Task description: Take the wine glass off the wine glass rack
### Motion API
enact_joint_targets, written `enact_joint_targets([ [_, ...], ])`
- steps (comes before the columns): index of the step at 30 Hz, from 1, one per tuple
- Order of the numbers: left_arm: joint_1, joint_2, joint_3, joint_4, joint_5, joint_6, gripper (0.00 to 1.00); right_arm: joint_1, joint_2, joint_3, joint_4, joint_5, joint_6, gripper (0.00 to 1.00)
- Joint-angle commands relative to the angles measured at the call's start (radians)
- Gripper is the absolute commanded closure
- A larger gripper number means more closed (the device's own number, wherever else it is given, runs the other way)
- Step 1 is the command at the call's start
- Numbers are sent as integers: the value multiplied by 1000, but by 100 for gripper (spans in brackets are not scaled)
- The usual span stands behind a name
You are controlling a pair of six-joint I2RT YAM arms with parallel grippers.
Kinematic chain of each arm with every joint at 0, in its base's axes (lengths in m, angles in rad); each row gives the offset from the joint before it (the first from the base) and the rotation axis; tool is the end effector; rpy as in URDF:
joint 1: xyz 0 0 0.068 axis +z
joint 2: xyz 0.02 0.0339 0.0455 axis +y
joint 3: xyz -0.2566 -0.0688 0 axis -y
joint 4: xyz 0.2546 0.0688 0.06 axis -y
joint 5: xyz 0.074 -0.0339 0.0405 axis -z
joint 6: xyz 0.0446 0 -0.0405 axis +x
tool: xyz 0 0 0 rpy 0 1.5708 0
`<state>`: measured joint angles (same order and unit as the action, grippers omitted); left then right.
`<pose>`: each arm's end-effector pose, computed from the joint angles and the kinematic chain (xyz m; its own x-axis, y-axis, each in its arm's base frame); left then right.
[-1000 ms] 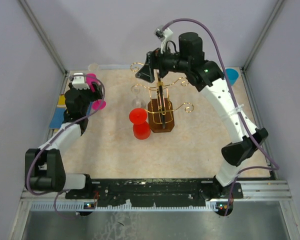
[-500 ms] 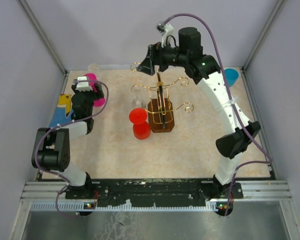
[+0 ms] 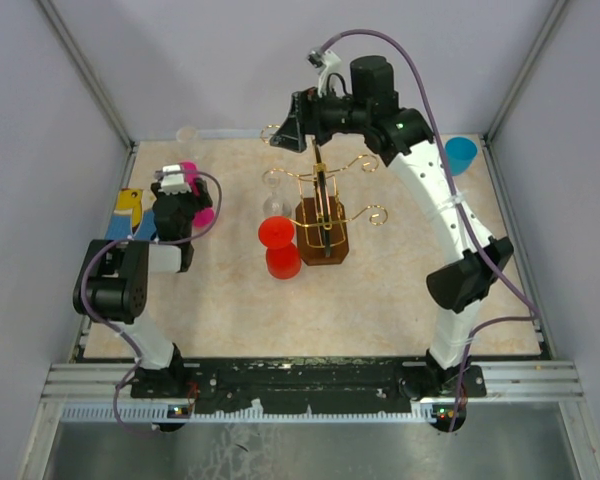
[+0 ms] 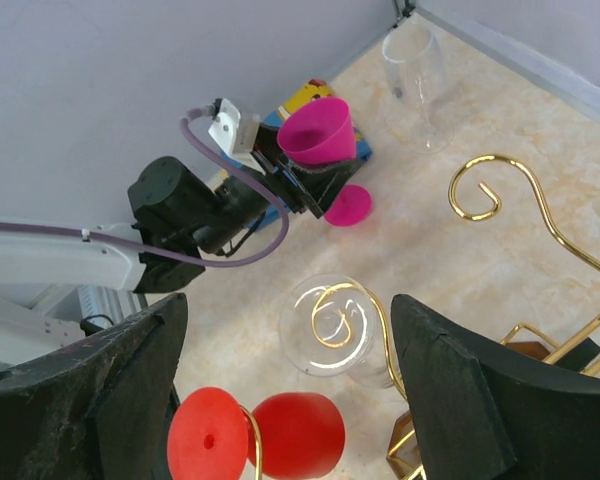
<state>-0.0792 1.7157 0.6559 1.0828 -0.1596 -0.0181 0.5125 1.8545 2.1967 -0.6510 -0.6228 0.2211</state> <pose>0.3514 -0.0208 0.1774 0.0244 -0.0199 -0.9995 -0.0798 0.9966 -0.0217 0.3503 0.2269 0.4683 -0.4520 -0.0499 -0.8906 -0.8030 0.4575 0.3819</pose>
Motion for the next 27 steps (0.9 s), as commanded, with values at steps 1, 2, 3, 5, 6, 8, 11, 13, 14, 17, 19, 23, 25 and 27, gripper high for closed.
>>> enact_joint_targets([
  [1, -8, 17, 4, 65, -16, -12, 19, -5, 20, 73, -2, -32, -8, 18],
  [2, -9, 21, 5, 65, -14, -2, 17, -5, 27, 75, -5, -37, -8, 19],
  [3, -10, 25, 5, 63, -13, 2, 14, -5, 33, 79, -11, -44, -7, 19],
  [5, -13, 30, 5, 61, -5, 22, 10, -5, 49, 87, -26, -44, -10, 20],
  [6, -14, 31, 5, 55, -9, 29, 8, -5, 52, 87, -31, -41, -11, 20],
  [8, -16, 34, 1, 52, -11, 33, 6, -5, 61, 88, -41, -36, -11, 20],
  [11, -16, 40, -5, 53, -11, 32, 4, -6, 76, 91, -65, -28, -15, 22],
  [13, -16, 43, -13, 66, -13, 26, 2, -5, 87, 102, -94, -13, -21, 24],
  [14, -16, 43, -18, 71, -12, 24, 2, -5, 93, 110, -110, -8, -23, 26],
  [17, -17, 31, -29, 80, -19, 14, 0, -5, 94, 104, -146, 3, -19, 35],
  [19, -17, 14, -37, 86, -33, 10, 0, -5, 62, 38, -121, 6, -1, 41],
  [23, -17, -52, -38, 88, -37, -15, 0, -5, -22, -133, -46, 16, 46, 50],
  [25, -18, -73, -35, 82, -28, -34, 0, -5, -17, -138, -55, 27, 47, 51],
  [27, -23, -90, -30, 78, -24, -41, 0, -6, -5, -132, -66, 28, 49, 53],
])
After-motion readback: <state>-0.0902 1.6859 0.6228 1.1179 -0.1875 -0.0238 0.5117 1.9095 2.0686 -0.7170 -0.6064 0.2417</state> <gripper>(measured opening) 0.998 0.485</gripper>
